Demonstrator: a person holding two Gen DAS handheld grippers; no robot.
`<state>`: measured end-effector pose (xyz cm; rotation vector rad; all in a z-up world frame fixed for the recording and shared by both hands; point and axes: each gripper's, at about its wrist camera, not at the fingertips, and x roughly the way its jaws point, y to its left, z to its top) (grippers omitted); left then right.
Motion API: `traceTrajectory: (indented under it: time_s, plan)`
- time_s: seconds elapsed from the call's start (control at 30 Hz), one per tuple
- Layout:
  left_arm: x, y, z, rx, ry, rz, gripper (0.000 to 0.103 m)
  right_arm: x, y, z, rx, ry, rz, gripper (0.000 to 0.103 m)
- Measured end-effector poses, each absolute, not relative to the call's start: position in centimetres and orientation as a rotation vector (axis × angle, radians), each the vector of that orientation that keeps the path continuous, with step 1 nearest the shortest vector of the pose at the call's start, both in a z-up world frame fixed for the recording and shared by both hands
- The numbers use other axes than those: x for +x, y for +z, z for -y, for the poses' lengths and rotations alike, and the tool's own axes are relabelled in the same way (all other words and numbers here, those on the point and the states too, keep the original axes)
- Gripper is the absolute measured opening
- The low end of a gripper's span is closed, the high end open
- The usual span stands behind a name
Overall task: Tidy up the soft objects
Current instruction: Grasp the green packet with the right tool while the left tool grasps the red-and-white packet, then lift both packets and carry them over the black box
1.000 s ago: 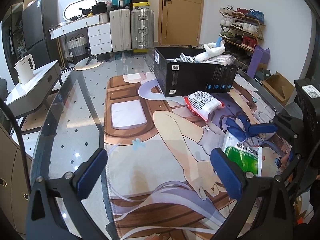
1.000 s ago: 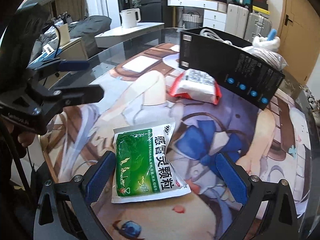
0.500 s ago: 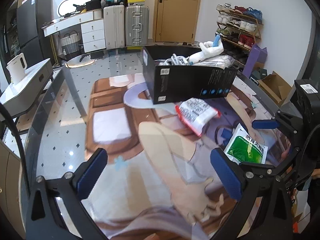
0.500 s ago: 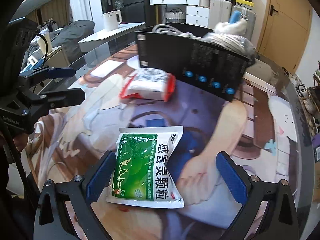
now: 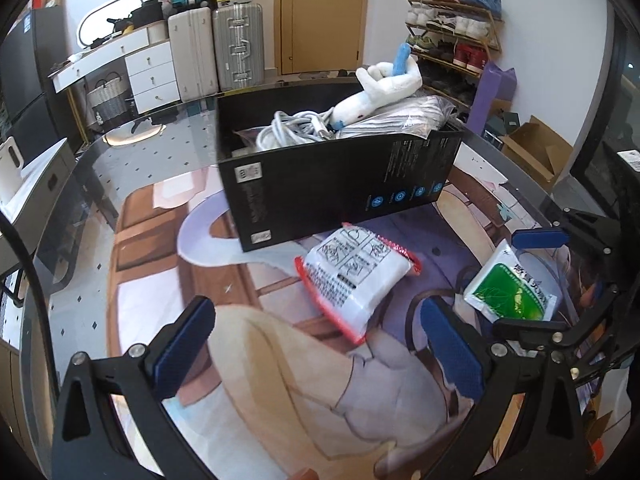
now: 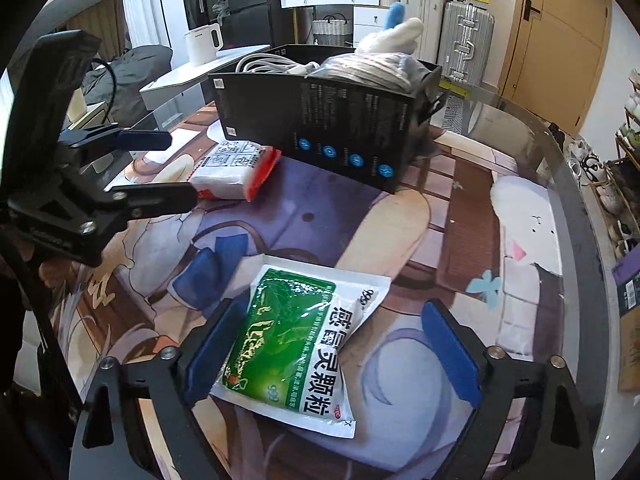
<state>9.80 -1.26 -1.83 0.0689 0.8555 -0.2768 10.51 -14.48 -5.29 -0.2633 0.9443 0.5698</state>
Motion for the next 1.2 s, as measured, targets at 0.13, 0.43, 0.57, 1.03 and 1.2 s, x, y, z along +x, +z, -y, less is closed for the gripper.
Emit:
traceTrajectory:
  time_s: [0.13, 0.43, 0.57, 1.03, 1.2]
  plan:
    - [10.6, -2.1, 1.6, 0.091, -0.293, -0.865, 0.103, 10.4, -5.3, 15.0, -0.255, 0.559, -0.944, 0.088]
    - [12.2, -2.3, 1.9, 0.096, -0.345, -0.889, 0.102, 9.5, -5.0, 15.5, -0.249, 0.558, -0.927, 0.067]
    - [12.6, -2.3, 2.3, 0.104, -0.366, -0.894, 0.100, 9.6, -4.8, 15.8, -0.241, 0.554, -0.923, 0.051]
    - [12.4, -2.2, 2.1, 0.137, -0.379, -0.895, 0.044, 9.9, -4.7, 16.0, -0.215, 0.564, -0.912, 0.041]
    - [11.4, -1.8, 1.5, 0.117, -0.376, -0.882, 0.044, 9.8, -4.5, 16.0, -0.208, 0.567, -0.907, 0.039]
